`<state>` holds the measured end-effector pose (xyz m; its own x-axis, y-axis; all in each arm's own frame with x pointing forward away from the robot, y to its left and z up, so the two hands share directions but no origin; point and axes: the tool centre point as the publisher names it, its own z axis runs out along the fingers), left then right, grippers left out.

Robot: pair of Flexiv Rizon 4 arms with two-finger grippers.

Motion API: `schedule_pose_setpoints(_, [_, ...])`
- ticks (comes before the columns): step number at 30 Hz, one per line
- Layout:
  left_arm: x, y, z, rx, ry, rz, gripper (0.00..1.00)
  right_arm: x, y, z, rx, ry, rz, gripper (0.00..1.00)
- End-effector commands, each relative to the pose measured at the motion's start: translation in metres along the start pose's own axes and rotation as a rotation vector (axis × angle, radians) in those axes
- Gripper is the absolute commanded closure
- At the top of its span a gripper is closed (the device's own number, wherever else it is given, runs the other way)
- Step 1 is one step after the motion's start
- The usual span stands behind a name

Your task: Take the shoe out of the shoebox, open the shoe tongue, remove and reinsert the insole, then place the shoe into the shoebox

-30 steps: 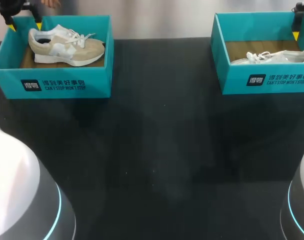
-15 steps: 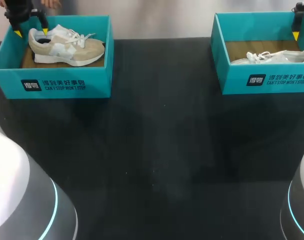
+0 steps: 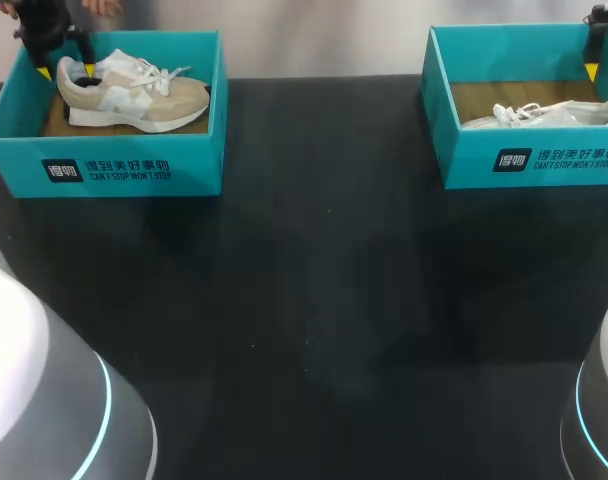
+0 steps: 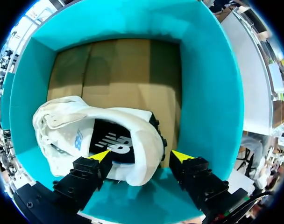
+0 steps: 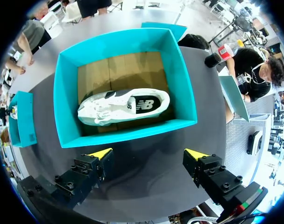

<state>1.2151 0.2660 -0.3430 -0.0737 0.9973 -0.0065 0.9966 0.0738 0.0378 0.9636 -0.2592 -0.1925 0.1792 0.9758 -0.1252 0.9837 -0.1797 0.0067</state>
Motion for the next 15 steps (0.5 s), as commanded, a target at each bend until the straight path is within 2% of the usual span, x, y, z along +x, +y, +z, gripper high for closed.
schedule_pose_setpoints(1, [0.001, 0.004, 0.007, 0.004, 0.008, 0.002, 0.18, 0.000, 0.000, 0.000, -0.001, -0.001, 0.000, 0.00])
schedule_pose_setpoints(5, [0.002, 0.002, 0.012, 0.016, 0.014, -0.002, 0.18, 0.000, 0.000, 0.000, -0.001, -0.001, 0.000, 0.00])
schedule_pose_setpoints(7, [0.004, -0.006, 0.009, 0.019, 0.016, -0.002, 0.18, 0.000, 0.000, 0.000, -0.001, -0.001, 0.000, 0.00])
schedule_pose_setpoints(15, [0.002, -0.004, 0.016, 0.020, 0.012, 0.002, 0.16, 0.000, 0.000, 0.000, -0.001, -0.001, 0.000, 0.00])
